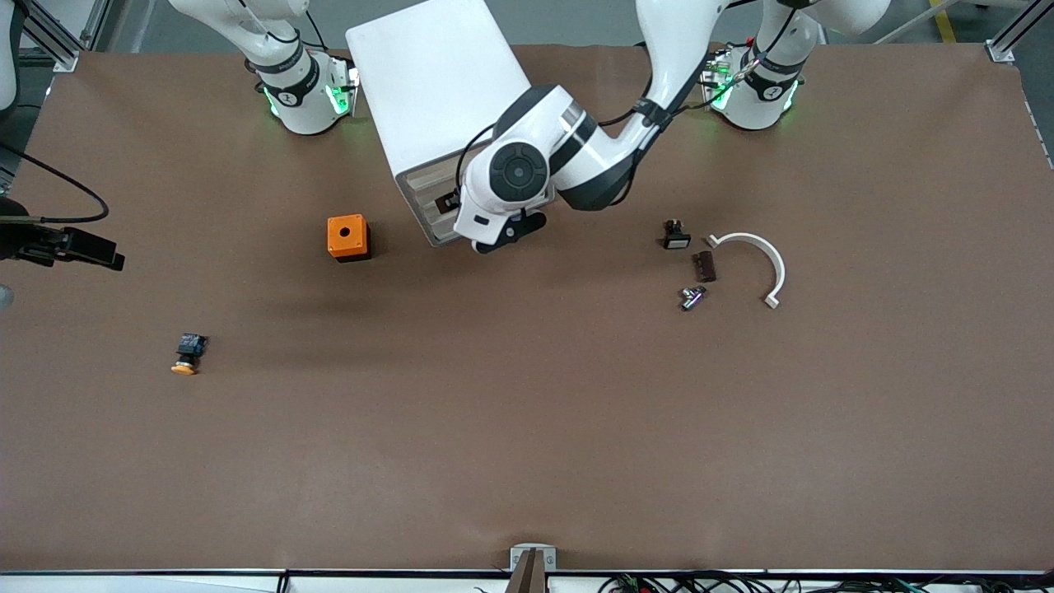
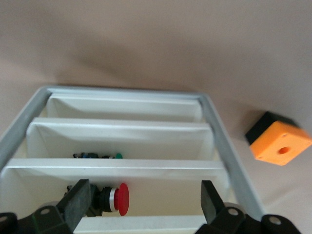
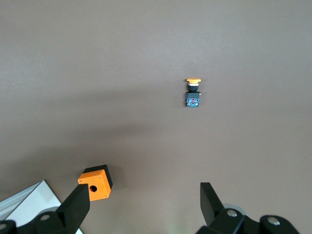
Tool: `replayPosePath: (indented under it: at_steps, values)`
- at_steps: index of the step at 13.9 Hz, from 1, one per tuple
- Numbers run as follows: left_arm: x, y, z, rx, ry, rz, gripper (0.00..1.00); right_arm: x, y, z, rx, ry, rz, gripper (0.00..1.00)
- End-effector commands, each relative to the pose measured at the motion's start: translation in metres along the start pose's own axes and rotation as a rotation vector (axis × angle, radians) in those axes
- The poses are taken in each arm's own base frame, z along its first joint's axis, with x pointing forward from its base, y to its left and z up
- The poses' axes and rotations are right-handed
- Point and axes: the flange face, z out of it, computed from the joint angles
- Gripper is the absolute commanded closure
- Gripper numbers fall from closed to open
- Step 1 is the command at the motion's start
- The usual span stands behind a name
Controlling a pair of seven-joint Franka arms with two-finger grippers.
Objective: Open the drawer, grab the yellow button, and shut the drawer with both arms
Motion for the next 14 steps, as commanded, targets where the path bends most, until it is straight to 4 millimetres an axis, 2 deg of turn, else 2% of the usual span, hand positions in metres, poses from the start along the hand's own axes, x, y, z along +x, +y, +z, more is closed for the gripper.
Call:
replayPosePath:
  at_steps: [1, 3, 6, 9, 12, 14]
  values:
    - [0.013, -0.009, -0.035, -0.043, 0.003, -0.030, 0.00, -0.002, 0.001, -0.002, 0.000, 0.008, 0.014, 0.00]
    - [0.032, -0.016, -0.065, -0.084, 0.013, -0.059, 0.00, -0.002, 0.003, -0.002, -0.003, 0.008, 0.017, 0.00]
    - [0.065, -0.030, -0.106, -0.141, 0.028, -0.110, 0.00, -0.005, 0.002, -0.021, -0.005, 0.031, 0.010, 0.00]
    - [0.099, -0.049, -0.145, -0.190, 0.048, -0.161, 0.00, -0.009, 0.000, -0.030, 0.000, 0.028, 0.006, 0.00]
    - [0.139, -0.074, -0.175, -0.178, 0.158, -0.194, 0.00, -0.011, 0.000, -0.038, 0.015, 0.043, 0.005, 0.00]
    - [0.164, -0.092, -0.193, -0.157, 0.243, -0.213, 0.00, -0.022, 0.006, -0.047, 0.017, 0.040, 0.022, 0.00]
